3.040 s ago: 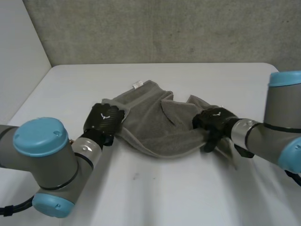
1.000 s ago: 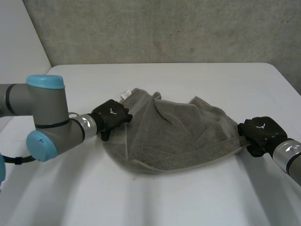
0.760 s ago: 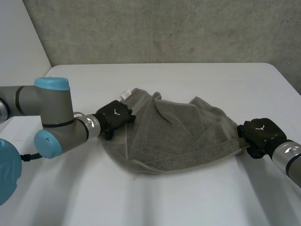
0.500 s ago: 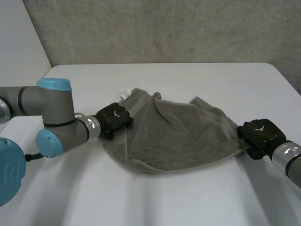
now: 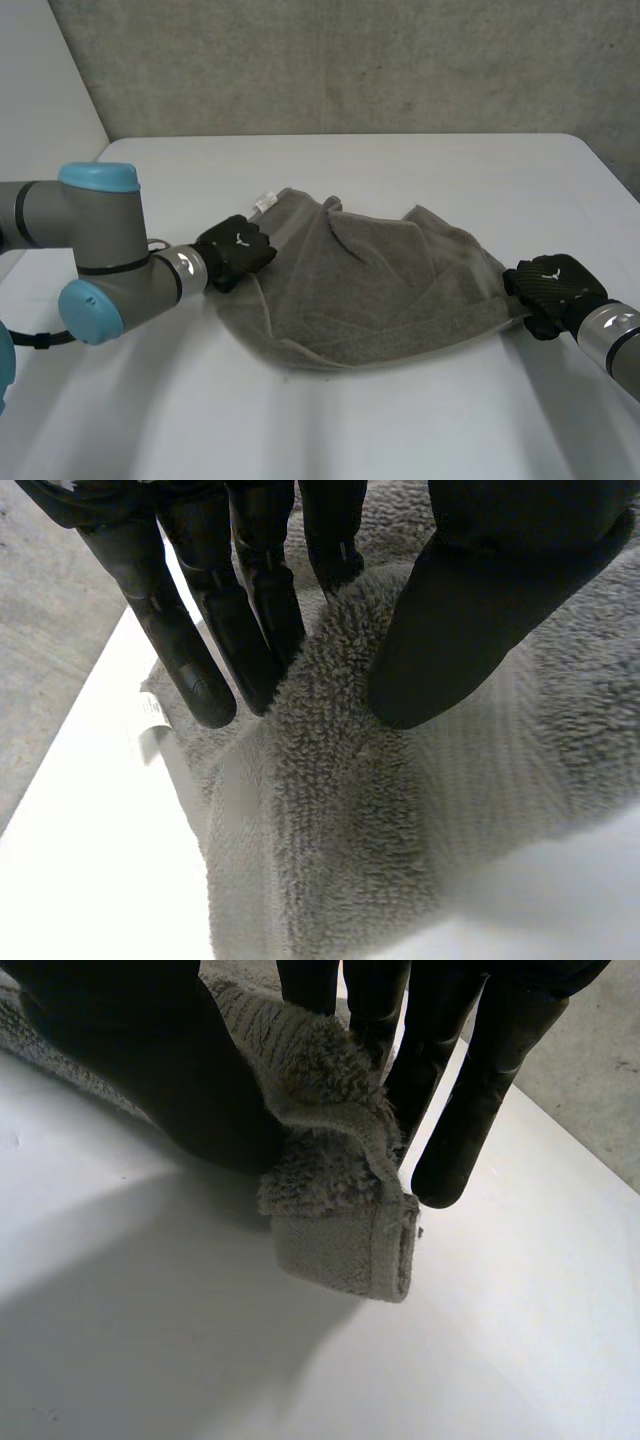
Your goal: Fold the towel.
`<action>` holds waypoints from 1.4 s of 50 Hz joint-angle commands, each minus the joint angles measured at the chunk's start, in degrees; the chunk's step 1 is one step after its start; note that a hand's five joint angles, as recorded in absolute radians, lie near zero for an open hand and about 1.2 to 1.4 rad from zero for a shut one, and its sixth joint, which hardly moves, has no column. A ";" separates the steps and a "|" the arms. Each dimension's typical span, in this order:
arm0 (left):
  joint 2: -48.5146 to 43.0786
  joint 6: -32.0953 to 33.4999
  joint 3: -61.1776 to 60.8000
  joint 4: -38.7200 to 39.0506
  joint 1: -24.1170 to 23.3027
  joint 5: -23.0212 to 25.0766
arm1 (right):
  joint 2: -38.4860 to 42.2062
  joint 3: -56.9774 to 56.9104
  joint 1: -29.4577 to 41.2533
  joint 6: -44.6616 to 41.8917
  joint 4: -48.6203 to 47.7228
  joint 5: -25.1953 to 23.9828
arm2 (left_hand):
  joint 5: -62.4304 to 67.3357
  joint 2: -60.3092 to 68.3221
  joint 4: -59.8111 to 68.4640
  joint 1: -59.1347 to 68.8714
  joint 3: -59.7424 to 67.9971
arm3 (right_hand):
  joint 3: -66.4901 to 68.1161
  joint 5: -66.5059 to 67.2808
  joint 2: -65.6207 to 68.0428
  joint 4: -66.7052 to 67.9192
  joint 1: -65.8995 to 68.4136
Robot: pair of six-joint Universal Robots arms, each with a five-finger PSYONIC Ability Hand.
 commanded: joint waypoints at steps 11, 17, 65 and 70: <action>1.31 -0.40 -1.61 2.93 -0.17 -5.04 | -0.44 -0.26 -0.49 0.09 0.71 0.00 | 22.14 22.07 22.12 22.33 22.18 | 12.35 13.30 12.74 11.56 24.69; 13.24 -1.36 -9.24 6.09 -0.08 -8.83 | -4.46 -2.54 -0.76 0.27 4.04 0.53 | 22.14 22.07 22.12 22.33 22.18 | 12.35 13.30 12.74 11.56 24.69; 20.94 -28.08 -0.26 17.60 7.57 -10.86 | 14.49 -65.88 13.91 -10.55 23.63 14.93 | 22.14 22.07 22.12 22.33 22.18 | 12.35 13.30 12.74 11.56 24.69; 20.57 -32.72 9.19 31.80 7.21 -12.96 | 10.54 -65.92 15.06 -7.20 0.54 16.35 | 22.14 22.07 22.12 22.33 22.18 | 12.35 13.30 12.74 11.56 24.69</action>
